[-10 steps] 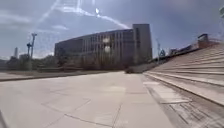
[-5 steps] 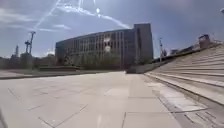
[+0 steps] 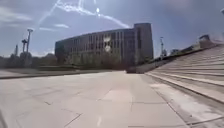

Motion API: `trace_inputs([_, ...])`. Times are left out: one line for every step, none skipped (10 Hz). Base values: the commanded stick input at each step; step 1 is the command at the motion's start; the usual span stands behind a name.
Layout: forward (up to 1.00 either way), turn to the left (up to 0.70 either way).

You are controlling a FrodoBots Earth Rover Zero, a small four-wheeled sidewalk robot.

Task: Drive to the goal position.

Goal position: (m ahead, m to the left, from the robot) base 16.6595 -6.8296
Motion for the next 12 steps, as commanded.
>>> trace_inputs([0.70, -0.05])
trace_inputs([0.70, -0.05])
trace_inputs([0.70, -0.05])
trace_inputs([0.70, -0.05])
trace_inputs([0.70, -0.05])
trace_inputs([0.70, -0.05])
trace_inputs([0.70, -0.05])
trace_inputs([0.70, -0.05])
trace_inputs([0.70, -0.05])
trace_inputs([0.70, -0.05])
trace_inputs([0.70, -0.05])
trace_inputs([0.70, -0.05])
